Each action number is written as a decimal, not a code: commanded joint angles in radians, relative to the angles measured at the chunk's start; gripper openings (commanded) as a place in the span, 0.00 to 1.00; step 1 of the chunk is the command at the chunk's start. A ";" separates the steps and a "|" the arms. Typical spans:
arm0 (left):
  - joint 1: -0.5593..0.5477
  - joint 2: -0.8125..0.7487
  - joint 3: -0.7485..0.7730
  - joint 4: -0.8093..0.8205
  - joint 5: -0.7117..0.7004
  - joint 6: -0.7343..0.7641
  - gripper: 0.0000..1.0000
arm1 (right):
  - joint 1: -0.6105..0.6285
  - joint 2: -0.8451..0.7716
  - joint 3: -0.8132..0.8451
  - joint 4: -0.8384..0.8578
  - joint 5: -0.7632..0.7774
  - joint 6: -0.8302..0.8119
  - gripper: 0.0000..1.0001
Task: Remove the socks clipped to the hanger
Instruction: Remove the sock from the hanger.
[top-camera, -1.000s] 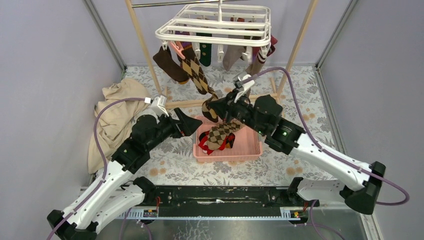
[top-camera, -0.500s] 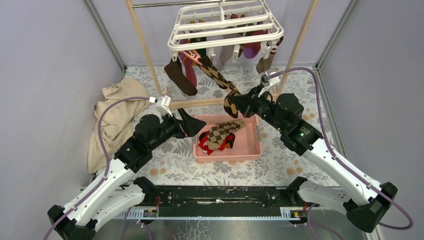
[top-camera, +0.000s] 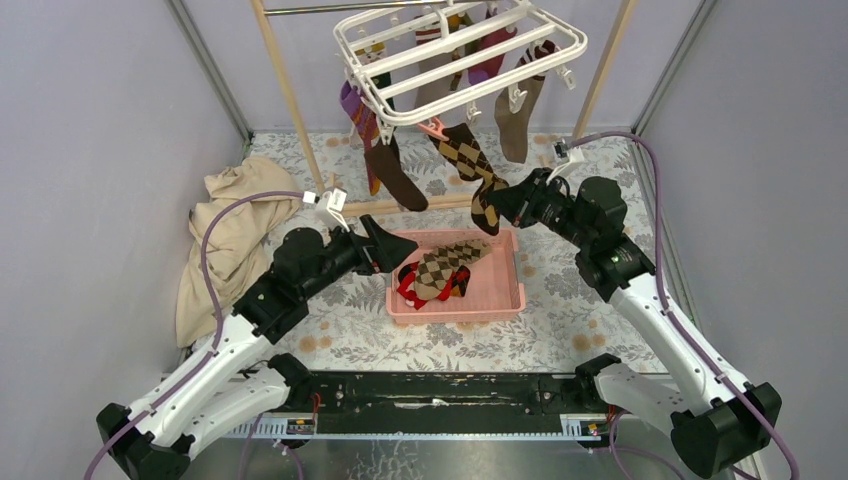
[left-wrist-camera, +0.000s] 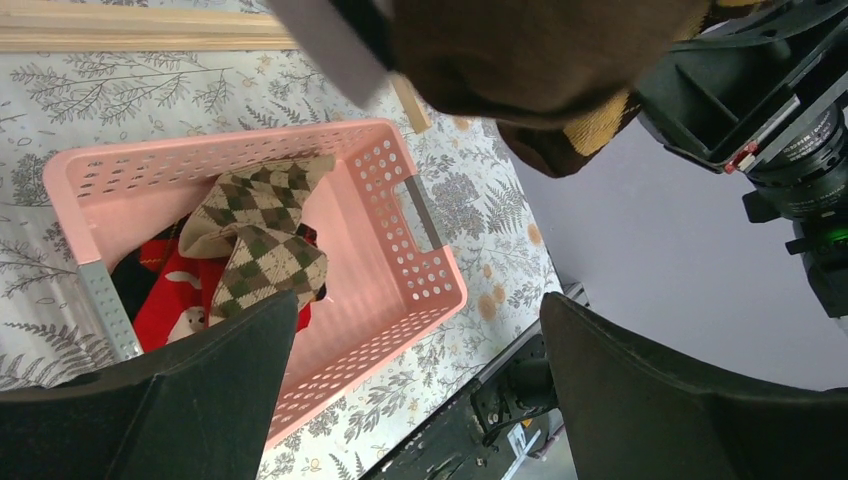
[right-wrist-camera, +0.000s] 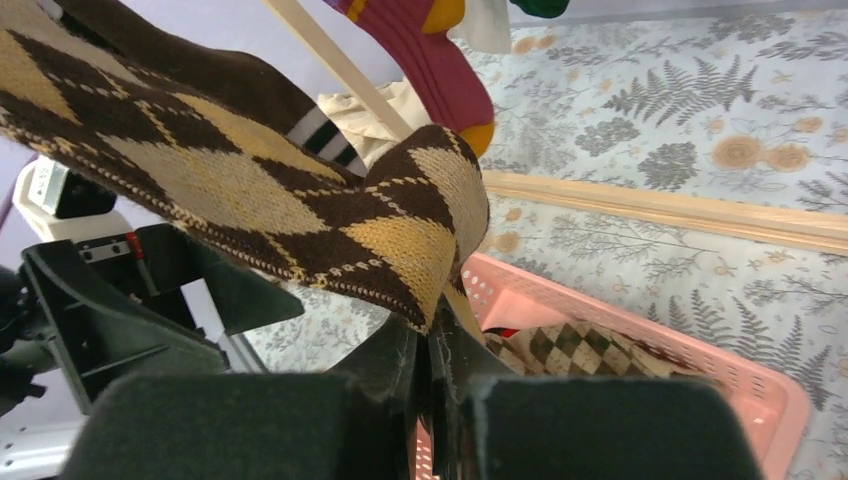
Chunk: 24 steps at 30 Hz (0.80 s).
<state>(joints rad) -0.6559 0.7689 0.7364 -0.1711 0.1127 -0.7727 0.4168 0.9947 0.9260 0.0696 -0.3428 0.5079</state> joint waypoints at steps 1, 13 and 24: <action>-0.012 0.014 -0.005 0.115 0.005 -0.008 0.99 | -0.006 0.005 -0.002 0.106 -0.149 0.058 0.00; -0.049 0.071 -0.090 0.355 0.067 -0.041 0.99 | -0.005 0.031 -0.125 0.414 -0.455 0.316 0.00; -0.060 0.135 -0.125 0.623 0.174 -0.068 0.99 | 0.024 0.059 -0.173 0.621 -0.547 0.460 0.00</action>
<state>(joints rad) -0.7025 0.8806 0.6178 0.2550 0.2287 -0.8288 0.4179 1.0515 0.7452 0.5678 -0.8349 0.9195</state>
